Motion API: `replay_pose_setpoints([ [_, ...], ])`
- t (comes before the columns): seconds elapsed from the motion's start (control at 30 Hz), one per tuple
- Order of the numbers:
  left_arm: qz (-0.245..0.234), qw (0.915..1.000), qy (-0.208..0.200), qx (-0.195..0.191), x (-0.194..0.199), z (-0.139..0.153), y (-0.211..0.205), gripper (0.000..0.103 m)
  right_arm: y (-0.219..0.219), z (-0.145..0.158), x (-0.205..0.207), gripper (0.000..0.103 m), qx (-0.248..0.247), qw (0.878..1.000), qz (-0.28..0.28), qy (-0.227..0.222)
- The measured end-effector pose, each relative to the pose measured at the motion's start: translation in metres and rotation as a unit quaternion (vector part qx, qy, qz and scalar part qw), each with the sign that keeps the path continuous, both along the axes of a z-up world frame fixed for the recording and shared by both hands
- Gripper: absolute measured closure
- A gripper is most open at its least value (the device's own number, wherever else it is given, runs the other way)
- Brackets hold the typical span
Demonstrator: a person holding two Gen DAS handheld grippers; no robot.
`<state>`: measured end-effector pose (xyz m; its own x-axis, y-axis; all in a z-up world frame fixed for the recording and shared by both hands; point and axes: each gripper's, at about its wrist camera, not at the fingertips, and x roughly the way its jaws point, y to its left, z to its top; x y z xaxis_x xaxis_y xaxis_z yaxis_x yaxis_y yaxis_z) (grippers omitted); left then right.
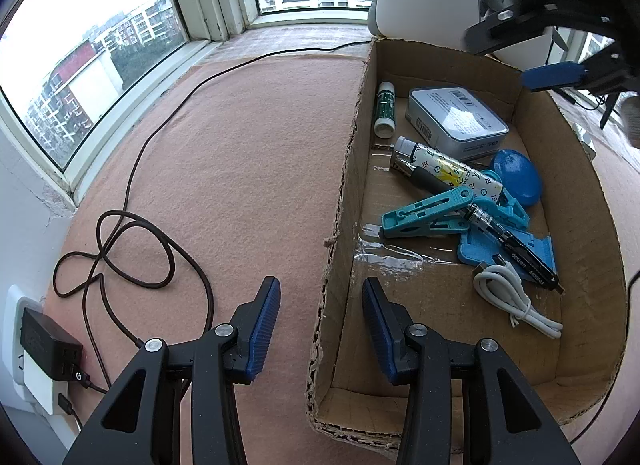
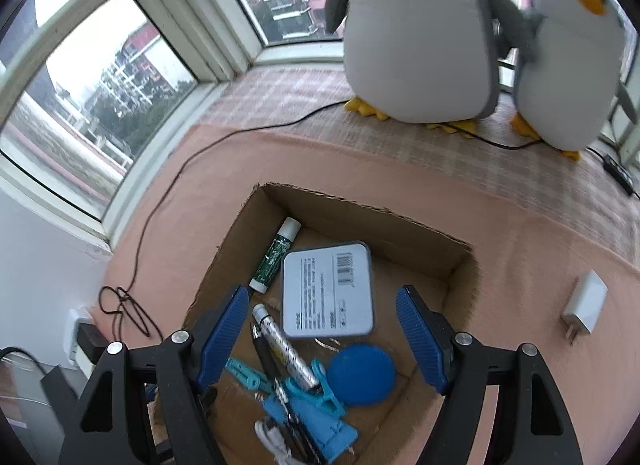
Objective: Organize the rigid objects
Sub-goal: 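Carry the white boxed device into the box and open the right tool, then reach the right tool to the white charger plug and grasp it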
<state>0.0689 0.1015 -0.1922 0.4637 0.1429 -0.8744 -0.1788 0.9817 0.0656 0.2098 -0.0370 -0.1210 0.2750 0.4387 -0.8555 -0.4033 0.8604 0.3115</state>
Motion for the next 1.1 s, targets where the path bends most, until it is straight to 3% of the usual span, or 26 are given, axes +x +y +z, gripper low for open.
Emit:
replay_pose_setpoints([
  [0.33, 0.000, 1.0000, 0.000, 0.001, 0.000, 0.000, 0.001, 0.057, -0.086, 0.019, -0.015, 0.030, 0.011, 0.996, -0.086, -0.023],
  [0.63, 0.000, 1.0000, 0.000, 0.001, 0.000, 0.000, 0.001, 0.057, -0.168, 0.006, 0.003, 0.030, 0.000, 0.982, -0.191, -0.002],
  [0.9, 0.000, 1.0000, 0.000, 0.001, 0.001, 0.000, 0.001, 0.057, -0.198, -0.023, 0.031, 0.031, -0.020, 0.973, -0.229, 0.035],
  [1.1, 0.000, 1.0000, 0.000, 0.001, 0.001, 0.000, 0.001, 0.057, -0.195, -0.042, 0.048, 0.036, -0.042, 0.970, -0.234, 0.051],
])
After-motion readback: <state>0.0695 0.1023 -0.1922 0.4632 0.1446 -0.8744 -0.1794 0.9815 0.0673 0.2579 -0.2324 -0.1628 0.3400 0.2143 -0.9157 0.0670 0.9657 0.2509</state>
